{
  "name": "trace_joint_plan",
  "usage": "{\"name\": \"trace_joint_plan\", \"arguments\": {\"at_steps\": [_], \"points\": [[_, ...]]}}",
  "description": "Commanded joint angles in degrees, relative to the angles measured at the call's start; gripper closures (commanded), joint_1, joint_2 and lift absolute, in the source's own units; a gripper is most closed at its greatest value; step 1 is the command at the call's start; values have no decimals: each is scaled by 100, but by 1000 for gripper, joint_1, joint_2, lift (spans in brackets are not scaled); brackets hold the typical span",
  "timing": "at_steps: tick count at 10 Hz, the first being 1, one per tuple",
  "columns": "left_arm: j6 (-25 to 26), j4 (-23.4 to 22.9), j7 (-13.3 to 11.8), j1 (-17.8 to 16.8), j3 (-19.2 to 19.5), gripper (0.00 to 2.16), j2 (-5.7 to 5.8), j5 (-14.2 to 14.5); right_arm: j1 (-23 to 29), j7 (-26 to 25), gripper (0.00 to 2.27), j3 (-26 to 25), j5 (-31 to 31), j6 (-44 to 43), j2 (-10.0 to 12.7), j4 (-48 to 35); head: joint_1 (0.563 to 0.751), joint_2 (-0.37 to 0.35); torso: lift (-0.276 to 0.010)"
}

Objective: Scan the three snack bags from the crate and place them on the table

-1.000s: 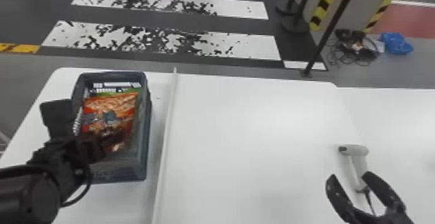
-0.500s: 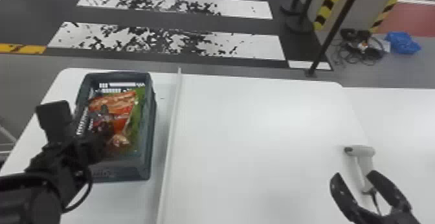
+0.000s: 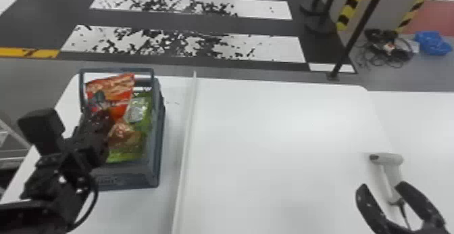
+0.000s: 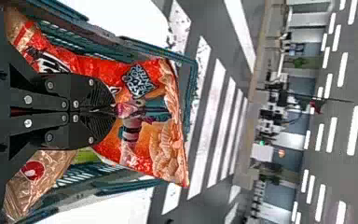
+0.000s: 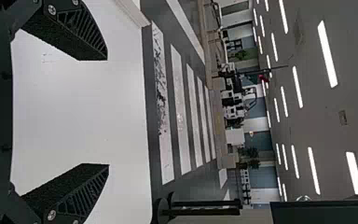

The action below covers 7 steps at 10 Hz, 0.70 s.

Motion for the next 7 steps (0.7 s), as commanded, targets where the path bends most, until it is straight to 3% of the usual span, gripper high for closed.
{"name": "trace_joint_plan", "arguments": {"at_steps": [1,5,7], "points": [[-134,-31,-38,47,-95,2135,5,-56,6,0,113,3,0,-9,1,-1,695,-61,-37],[-116,-277,-161,205,-209,2135,14,-135,15,0,120,-14,-18,9,1,-27,695,-96,-37],[-116,-840,-214,460,-367,2135,23,-232,6,-9,120,-6,-18,9,1,-53,695,-103,-37]]}}
